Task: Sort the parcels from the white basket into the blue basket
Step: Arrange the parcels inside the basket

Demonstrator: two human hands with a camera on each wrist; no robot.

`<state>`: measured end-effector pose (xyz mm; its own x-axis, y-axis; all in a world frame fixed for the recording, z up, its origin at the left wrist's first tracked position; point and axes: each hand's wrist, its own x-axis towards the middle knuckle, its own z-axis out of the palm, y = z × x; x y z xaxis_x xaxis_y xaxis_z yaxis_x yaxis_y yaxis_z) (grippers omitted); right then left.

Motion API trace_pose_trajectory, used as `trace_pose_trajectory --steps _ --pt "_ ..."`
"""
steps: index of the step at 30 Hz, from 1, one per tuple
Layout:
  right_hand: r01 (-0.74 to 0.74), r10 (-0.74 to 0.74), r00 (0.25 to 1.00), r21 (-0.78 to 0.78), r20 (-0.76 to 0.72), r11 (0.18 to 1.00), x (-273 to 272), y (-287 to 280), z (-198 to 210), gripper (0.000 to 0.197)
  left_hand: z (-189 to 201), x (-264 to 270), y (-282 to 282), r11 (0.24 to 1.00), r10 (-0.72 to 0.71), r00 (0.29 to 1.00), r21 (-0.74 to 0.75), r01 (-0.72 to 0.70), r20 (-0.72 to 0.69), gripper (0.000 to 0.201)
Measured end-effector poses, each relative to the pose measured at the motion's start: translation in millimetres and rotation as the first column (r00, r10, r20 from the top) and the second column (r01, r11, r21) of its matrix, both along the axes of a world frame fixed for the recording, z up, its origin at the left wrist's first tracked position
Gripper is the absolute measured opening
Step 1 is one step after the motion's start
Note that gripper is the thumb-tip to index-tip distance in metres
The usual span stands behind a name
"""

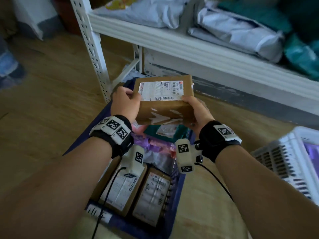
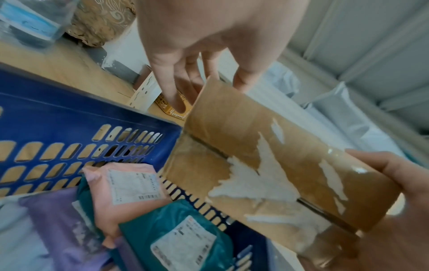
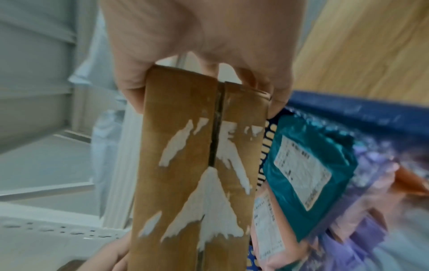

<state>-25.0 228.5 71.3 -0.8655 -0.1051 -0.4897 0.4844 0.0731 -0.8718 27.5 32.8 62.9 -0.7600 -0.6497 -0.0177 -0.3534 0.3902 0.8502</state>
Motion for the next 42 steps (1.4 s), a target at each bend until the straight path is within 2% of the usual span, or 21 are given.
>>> trace_pose_trajectory --steps 7,9,11,16,21,25,27,29,30,32,35,37,39,41,42 --pt "0.066 -0.058 0.987 0.054 -0.152 0.996 62.7 63.1 59.1 0.058 50.7 47.6 41.9 0.982 -0.104 0.993 0.152 0.112 -0.059 0.03" --pt "0.084 -0.077 0.981 0.031 -0.181 0.996 80.1 79.3 71.1 0.044 61.5 61.1 54.9 0.964 -0.171 0.982 0.192 0.183 -0.078 0.019" --pt "0.105 -0.106 0.973 -0.013 -0.206 0.994 95.7 94.1 81.5 0.024 73.6 76.8 70.4 0.943 -0.24 0.966 0.215 0.256 -0.099 0.023" --pt "0.087 -0.093 0.952 -0.035 -0.292 0.996 127.5 121.8 101.5 0.019 96.7 111.3 103.5 0.896 -0.376 0.925 0.234 0.378 -0.052 0.025" --pt "0.053 -0.072 0.941 -0.065 -0.33 0.996 153.4 149.4 106.3 0.007 104.4 141.0 118.2 0.814 -0.51 0.857 0.359 0.456 0.067 0.031" --pt "0.018 -0.038 0.939 -0.064 -0.343 0.998 167.6 158.6 104.3 0.01 105.3 159.5 134.5 0.69 -0.645 0.753 0.521 0.502 0.128 0.04" --pt "-0.005 -0.015 0.944 -0.059 -0.331 0.998 173.0 162.3 101.5 0.015 103.7 166.1 142.1 0.649 -0.651 0.751 0.593 0.477 0.108 0.051" --pt "-0.015 -0.007 0.949 -0.068 -0.316 0.998 177.7 166.4 99.3 0.02 99.0 167.1 145.4 0.638 -0.633 0.769 0.625 0.45 0.092 0.076" --pt "-0.013 -0.013 0.949 -0.082 -0.314 0.997 179.7 168.6 99.1 0.023 100.3 170.6 149.2 0.625 -0.646 0.759 0.628 0.464 0.082 0.082" --pt "0.001 -0.036 0.951 -0.114 -0.308 0.993 182.8 173.5 99.6 0.026 99.2 172.5 153.9 0.611 -0.671 0.737 0.625 0.486 0.082 0.089" --pt "0.022 -0.073 0.952 -0.17 -0.297 0.985 181.5 181.3 98.3 0.027 95.4 170.3 158.6 0.631 -0.67 0.734 0.604 0.486 0.11 0.095" --pt "0.024 -0.079 0.951 -0.184 -0.298 0.983 179.6 184.0 97.9 0.026 97.8 170.8 162.6 0.636 -0.674 0.728 0.598 0.487 0.124 0.092" --pt "0.035 -0.088 0.96 -0.194 -0.268 0.98 177.3 185.1 96.5 0.029 101.9 174.3 168.1 0.623 -0.684 0.725 0.586 0.519 0.085 0.071" --pt "0.033 -0.077 0.974 -0.203 -0.214 0.979 175.4 183.2 93.7 0.042 100.5 173.8 169.7 0.622 -0.671 0.74 0.575 0.531 0.043 0.052" --pt "0.028 -0.068 0.979 -0.202 -0.193 0.979 174.4 182.3 91.3 0.052 98.8 172.9 169.6 0.634 -0.657 0.754 0.564 0.529 0.031 0.052"
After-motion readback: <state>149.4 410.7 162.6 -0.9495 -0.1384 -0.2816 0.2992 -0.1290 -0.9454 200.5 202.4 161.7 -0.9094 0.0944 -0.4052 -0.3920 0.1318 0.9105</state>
